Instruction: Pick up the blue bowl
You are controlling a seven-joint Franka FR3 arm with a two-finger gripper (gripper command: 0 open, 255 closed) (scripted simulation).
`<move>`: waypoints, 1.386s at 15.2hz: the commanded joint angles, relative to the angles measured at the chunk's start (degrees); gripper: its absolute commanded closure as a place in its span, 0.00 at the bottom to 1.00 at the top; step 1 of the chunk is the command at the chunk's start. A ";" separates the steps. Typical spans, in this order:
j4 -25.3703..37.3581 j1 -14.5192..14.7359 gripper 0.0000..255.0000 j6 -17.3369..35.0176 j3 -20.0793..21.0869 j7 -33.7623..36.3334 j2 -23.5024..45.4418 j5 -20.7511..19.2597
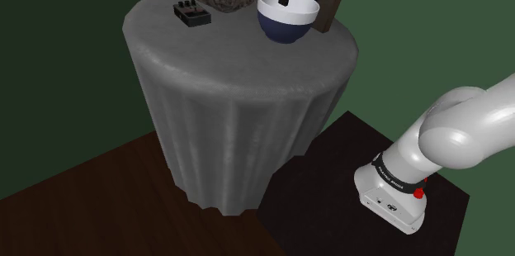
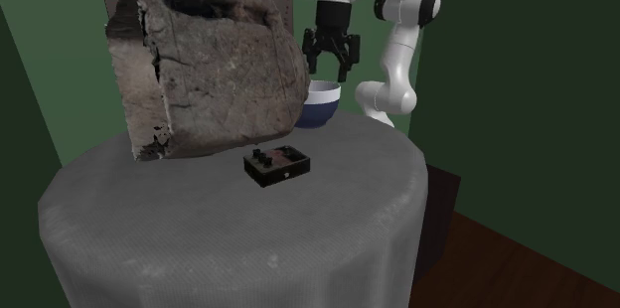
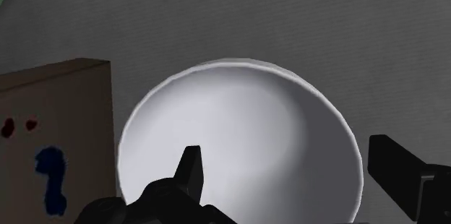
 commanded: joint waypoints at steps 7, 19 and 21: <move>5.26 0.79 0.00 1.17 3.99 6.10 8.46 -0.83; 1.35 0.85 1.00 4.65 3.98 6.18 8.00 -0.68; 1.37 0.85 1.00 4.65 3.99 6.19 8.02 -0.68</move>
